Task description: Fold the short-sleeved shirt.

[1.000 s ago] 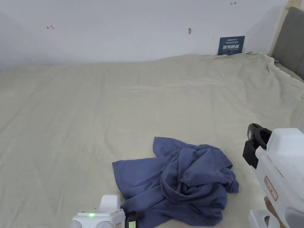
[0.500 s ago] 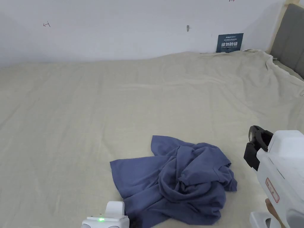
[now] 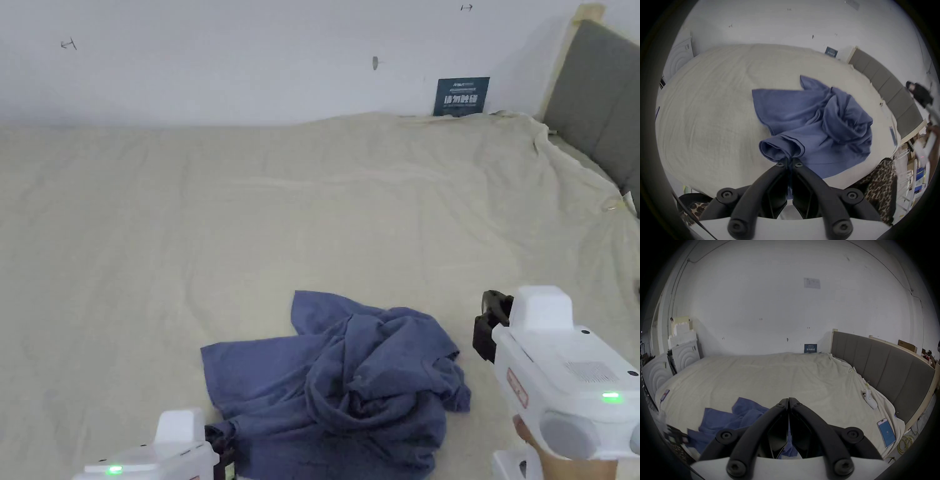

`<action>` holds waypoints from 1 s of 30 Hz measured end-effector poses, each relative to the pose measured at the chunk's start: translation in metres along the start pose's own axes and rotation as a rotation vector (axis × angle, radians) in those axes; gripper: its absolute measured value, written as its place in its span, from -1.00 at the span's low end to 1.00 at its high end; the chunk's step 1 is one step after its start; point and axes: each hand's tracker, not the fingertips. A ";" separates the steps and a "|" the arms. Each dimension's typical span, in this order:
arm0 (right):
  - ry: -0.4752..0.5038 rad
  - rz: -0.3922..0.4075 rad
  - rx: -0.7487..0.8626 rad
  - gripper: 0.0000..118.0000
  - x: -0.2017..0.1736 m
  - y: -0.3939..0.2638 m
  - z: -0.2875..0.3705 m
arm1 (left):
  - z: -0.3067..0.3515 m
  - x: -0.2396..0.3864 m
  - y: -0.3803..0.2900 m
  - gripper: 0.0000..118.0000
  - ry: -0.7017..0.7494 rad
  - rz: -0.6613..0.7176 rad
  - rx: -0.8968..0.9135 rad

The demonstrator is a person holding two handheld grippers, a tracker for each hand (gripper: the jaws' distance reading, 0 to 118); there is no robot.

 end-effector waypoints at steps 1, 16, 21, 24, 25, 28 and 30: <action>-0.002 0.012 -0.037 -0.99 0.002 -0.003 -0.011 | 0.003 -0.001 0.003 -0.98 -0.004 0.010 0.006; 0.004 -0.190 -0.468 0.56 0.028 -0.041 -0.174 | 0.000 0.000 0.026 -0.98 -0.009 0.004 0.024; -0.011 -0.118 -0.592 0.55 0.019 -0.062 -0.206 | -0.001 -0.002 0.027 -0.98 -0.006 0.004 0.017; 0.003 -0.071 -0.636 0.35 0.007 -0.069 -0.206 | -0.003 -0.003 0.025 -0.98 -0.004 0.004 0.011; 0.011 -0.066 -0.643 0.27 0.004 -0.071 -0.204 | -0.003 -0.003 0.024 -0.98 -0.005 0.006 0.008; 0.006 -0.039 -0.616 0.16 -0.009 -0.065 -0.187 | -0.003 -0.004 0.022 -0.98 -0.006 0.013 0.006; 0.029 -0.042 -0.626 -0.10 -0.012 -0.061 -0.183 | -0.002 -0.004 0.021 -0.98 -0.010 0.019 0.008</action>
